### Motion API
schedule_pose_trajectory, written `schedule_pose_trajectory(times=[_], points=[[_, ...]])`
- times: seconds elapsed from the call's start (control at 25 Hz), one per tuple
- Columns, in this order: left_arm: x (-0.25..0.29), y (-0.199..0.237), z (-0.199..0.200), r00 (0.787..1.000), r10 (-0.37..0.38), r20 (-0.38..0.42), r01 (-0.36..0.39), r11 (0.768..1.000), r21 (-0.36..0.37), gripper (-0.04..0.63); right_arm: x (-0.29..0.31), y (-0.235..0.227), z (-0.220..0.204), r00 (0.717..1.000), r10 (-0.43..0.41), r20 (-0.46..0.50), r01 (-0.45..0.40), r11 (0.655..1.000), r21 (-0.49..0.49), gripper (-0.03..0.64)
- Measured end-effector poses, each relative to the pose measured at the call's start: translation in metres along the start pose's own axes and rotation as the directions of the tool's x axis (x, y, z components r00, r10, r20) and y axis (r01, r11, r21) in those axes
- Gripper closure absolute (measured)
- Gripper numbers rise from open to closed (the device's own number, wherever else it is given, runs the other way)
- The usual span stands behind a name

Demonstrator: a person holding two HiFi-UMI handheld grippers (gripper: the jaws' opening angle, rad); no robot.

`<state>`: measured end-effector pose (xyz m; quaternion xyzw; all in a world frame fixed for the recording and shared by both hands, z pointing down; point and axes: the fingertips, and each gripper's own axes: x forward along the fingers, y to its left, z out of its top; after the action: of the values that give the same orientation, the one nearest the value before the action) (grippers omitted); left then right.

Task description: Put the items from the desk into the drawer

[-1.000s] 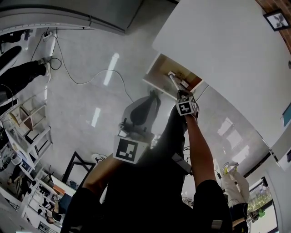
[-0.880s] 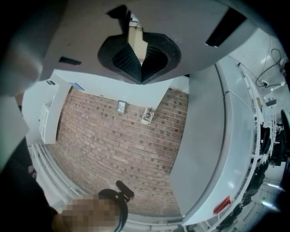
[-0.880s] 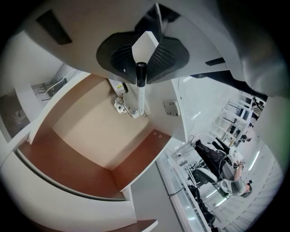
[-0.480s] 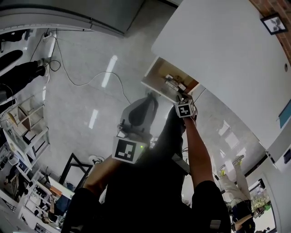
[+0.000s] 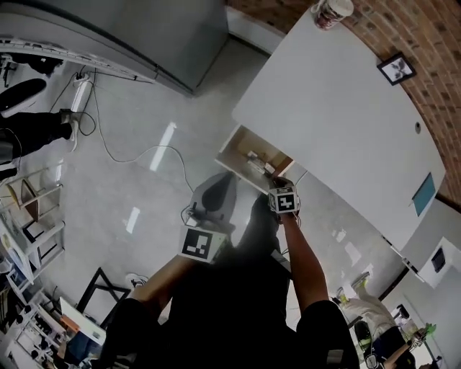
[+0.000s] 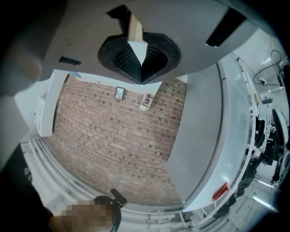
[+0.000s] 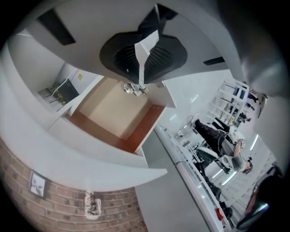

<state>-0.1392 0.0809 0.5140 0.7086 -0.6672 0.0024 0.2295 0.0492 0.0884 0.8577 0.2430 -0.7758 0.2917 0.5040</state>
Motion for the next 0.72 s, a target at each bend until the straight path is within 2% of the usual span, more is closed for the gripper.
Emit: schedule_pose_trajectory(times=[0.16,0.32,0.52,0.72], points=[[-0.002,-0.007,0.027,0.999,0.007,0.051,-0.008,1.0,0.014,0.594,-0.047,0.007,0.048,0.993,0.03,0.114,-0.025,0.999,-0.048,0.597],[0.001,-0.011,0.056,0.994,0.023,0.11,-0.026,0.999,0.021,0.594,-0.105,0.004,0.117,0.96,0.053,0.274,-0.044,0.998,-0.038,0.602],[0.005,-0.029,0.087,0.986,0.008,0.165,-0.021,0.997,0.077,0.594,-0.189,-0.004,0.186,0.887,0.036,0.46,-0.023,0.999,-0.034,0.607],[0.01,-0.046,0.112,0.979,0.005,0.206,-0.025,0.995,0.097,0.594,-0.274,-0.013,0.229,0.791,0.004,0.611,0.022,0.999,-0.036,0.609]])
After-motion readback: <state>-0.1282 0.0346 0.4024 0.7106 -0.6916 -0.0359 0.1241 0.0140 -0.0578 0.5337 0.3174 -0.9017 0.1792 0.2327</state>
